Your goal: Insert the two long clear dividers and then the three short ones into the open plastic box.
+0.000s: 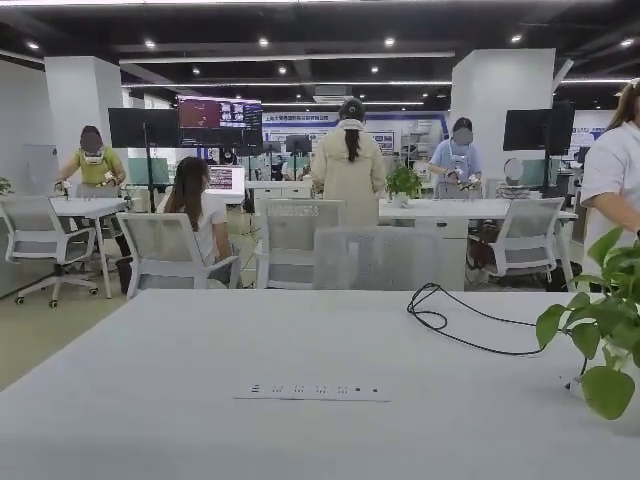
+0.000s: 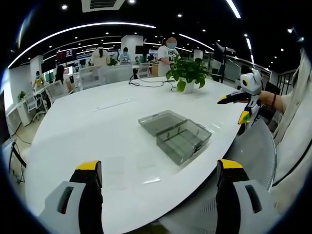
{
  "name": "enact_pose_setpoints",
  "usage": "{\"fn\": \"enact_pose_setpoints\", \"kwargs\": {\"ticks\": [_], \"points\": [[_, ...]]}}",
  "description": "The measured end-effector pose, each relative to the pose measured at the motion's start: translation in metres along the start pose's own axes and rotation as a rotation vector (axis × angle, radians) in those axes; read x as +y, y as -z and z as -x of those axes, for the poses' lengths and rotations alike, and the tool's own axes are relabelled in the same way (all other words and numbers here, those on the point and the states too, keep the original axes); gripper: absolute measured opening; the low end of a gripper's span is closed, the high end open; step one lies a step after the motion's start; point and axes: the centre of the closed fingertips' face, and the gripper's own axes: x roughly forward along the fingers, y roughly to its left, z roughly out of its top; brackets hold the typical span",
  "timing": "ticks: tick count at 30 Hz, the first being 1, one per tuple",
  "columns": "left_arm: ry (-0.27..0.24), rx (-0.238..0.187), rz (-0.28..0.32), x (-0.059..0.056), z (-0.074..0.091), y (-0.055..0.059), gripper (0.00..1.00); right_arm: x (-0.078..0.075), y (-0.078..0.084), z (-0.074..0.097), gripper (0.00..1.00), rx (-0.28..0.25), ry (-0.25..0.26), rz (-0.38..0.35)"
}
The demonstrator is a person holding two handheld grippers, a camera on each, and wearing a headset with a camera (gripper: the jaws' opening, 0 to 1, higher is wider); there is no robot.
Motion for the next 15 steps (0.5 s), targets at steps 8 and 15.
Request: {"fn": "enact_pose_setpoints", "kwargs": {"ticks": [8,15], "points": [[-0.029,0.039,0.015,0.013,-0.004,0.006,0.90,0.005,-0.005,-0.002,1.00,-0.010,-0.010,-0.004],[-0.049,0.073,0.020,0.024,-0.010,0.010,0.84,0.012,-0.016,-0.006,0.99,-0.050,-0.037,-0.013]]}}
